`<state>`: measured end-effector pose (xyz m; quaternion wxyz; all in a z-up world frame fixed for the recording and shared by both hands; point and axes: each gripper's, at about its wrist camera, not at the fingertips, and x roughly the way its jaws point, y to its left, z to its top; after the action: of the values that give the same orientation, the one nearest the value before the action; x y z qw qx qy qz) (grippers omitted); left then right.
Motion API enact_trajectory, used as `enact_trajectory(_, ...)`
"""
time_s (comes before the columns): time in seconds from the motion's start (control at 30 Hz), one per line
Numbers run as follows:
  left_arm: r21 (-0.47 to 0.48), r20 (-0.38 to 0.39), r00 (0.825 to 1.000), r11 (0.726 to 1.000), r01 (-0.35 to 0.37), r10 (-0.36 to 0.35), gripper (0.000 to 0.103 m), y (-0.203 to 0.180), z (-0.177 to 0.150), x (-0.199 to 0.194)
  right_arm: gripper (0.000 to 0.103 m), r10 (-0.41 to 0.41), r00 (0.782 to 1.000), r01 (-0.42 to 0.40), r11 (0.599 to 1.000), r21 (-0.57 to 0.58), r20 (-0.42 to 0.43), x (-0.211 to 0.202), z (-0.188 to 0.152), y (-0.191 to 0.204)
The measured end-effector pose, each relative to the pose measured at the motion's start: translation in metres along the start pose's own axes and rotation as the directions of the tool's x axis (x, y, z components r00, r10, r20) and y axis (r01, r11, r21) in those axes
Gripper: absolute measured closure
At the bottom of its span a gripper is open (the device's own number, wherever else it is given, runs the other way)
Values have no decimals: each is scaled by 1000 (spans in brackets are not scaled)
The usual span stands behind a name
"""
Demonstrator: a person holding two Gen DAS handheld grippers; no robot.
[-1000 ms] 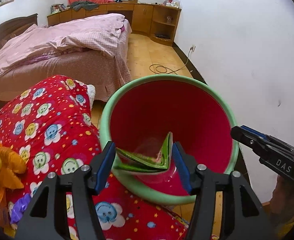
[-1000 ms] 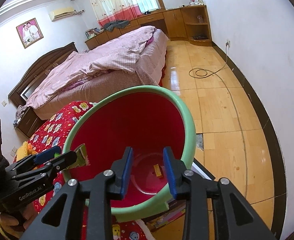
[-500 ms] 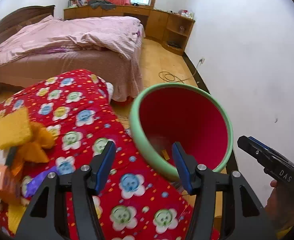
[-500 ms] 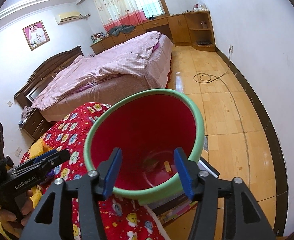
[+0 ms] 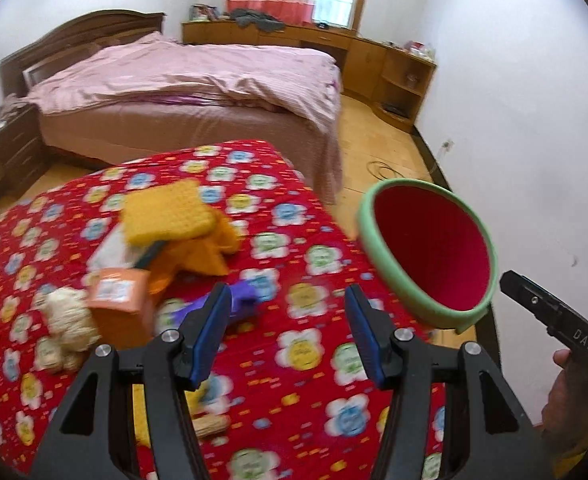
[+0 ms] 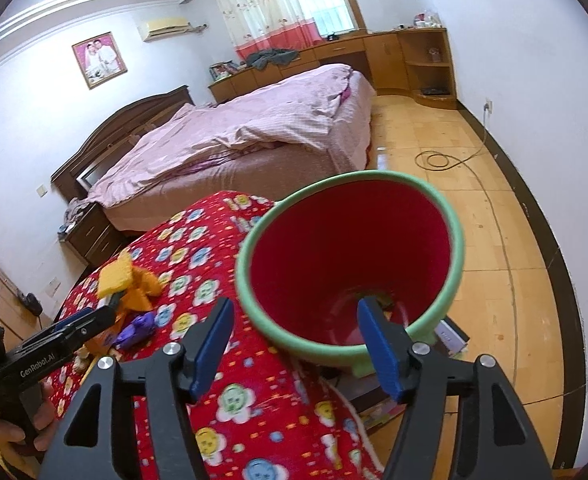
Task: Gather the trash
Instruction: 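Withdraw both open tools from the bucket back toward the bedspread, then grasp the crumpled white plastic bag with the left tool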
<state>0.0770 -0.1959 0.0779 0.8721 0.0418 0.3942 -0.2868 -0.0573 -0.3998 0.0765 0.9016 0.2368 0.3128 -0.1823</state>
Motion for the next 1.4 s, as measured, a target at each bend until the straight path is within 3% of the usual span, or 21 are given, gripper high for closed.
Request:
enact_trajectory(0.4, -114, 12, 987, 980, -161, 163, 44, 92, -18, -19, 34, 57, 997, -59, 997, -45, -46, 17, -16, 53)
enact_trajectory(0.8, -201, -50, 963, 941, -271, 266, 44, 158, -26, 10, 34, 43, 995, -49, 996, -69, -90, 43, -27, 76)
enact_trajectory(1.0, -228, -91, 963, 936, -267, 252, 44, 176, -31, 32, 34, 30, 993, -39, 996, -79, -115, 57, -28, 86)
enact_trajectory(1.3, -246, -91, 972, 941, -233, 217, 44, 181, -32, 44, 34, 27, 990, -40, 995, -91, -137, 71, -29, 98)
enact_trajectory(1.4, -275, -85, 981, 942, -192, 175, 55, 185, -34, 46, 34, 29, 989, -43, 994, -98, -142, 75, -30, 102)
